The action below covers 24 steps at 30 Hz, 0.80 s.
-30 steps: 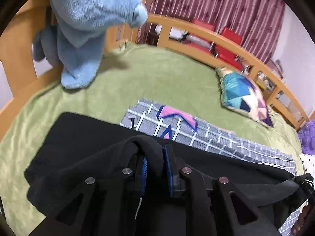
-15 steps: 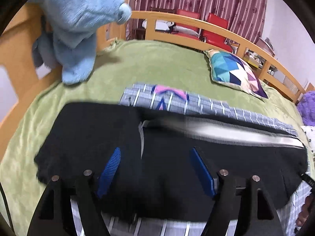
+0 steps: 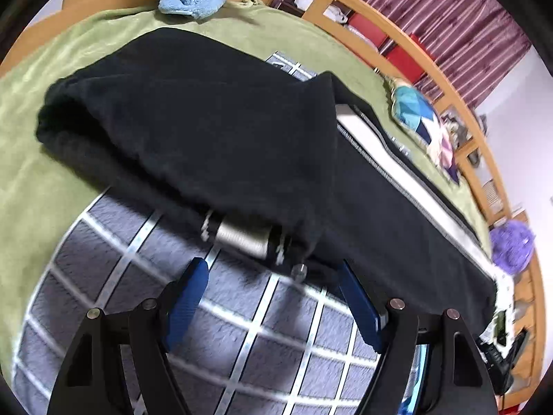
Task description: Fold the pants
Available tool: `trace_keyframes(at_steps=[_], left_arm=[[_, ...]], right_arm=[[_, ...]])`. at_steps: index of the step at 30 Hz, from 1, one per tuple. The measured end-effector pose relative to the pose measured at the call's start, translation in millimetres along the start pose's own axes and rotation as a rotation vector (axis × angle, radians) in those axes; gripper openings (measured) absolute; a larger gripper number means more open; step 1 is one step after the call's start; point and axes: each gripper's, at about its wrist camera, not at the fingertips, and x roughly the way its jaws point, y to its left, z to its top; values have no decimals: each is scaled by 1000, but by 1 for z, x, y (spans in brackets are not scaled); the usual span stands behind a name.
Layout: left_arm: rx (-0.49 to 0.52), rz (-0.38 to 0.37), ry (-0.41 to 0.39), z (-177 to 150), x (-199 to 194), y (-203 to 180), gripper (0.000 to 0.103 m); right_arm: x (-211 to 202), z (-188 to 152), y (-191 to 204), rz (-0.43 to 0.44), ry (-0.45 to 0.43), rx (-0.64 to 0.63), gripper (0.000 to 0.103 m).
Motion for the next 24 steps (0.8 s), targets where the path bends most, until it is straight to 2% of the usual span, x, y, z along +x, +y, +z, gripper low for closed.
trace_keyframes(at_steps=[6, 10, 11, 12, 13, 14, 16, 17, 19, 22, 24], left_arm=[[-74, -33, -27, 18, 20, -3, 76], [-126, -18, -28, 32, 31, -6, 74], [-133, -17, -27, 34, 33, -6, 73], [-144, -7, -30, 36, 34, -6, 67], [-149, 10, -30, 38, 36, -7, 62], [-153, 28, -30, 39, 38, -7, 53], [-151, 35, -33, 42, 38, -8, 34], [-137, 44, -38, 44, 35, -8, 30], [-106, 45, -40, 47, 28, -11, 24], [-69, 36, -63, 51, 5, -19, 21], [-41, 37, -81, 50, -15, -26, 21]], right_arm=[[13, 14, -3, 50, -29, 83, 64], [30, 26, 5, 33, -48, 86, 66], [33, 30, 7, 30, -53, 88, 66], [37, 33, 8, 28, -58, 97, 66], [41, 39, 10, 31, -64, 106, 63], [43, 42, 11, 27, -69, 115, 43], [45, 51, 13, -35, -82, 114, 15], [43, 54, 13, -26, -89, 110, 10], [29, 57, 9, 20, -132, 145, 9], [2, 63, 6, 84, -161, 180, 8], [-13, 63, 8, 95, -171, 178, 8]])
